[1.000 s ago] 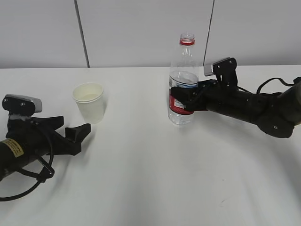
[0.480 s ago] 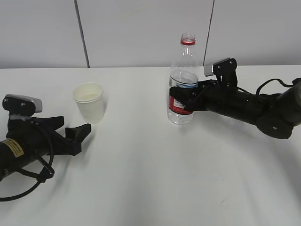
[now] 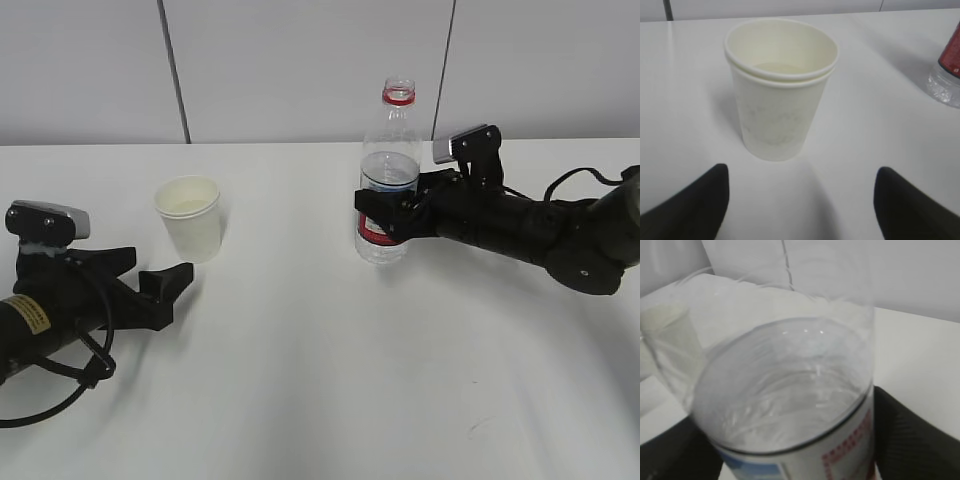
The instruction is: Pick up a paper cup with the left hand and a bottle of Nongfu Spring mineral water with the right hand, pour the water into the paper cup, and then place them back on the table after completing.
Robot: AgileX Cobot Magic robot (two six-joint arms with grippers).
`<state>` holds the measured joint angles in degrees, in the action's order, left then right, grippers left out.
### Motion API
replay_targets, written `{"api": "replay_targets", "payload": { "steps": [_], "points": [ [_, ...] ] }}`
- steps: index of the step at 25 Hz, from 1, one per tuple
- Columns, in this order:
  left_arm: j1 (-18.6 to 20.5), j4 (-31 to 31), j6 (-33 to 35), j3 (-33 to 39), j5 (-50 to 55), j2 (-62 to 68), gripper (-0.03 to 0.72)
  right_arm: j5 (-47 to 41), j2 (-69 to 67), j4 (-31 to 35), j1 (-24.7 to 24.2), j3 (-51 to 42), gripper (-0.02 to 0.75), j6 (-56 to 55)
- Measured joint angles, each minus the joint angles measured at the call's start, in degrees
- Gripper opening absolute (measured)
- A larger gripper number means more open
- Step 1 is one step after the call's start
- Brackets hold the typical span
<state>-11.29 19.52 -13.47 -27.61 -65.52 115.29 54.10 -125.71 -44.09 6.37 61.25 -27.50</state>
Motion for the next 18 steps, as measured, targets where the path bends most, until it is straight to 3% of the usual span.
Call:
{"api": "replay_targets", "payload": {
  "steps": [18],
  "points": [
    [0.0, 0.1, 0.0, 0.0, 0.0, 0.0, 0.543, 1.4, 1.7, -0.4, -2.1, -4.8, 0.596, 0.0]
  ]
}}
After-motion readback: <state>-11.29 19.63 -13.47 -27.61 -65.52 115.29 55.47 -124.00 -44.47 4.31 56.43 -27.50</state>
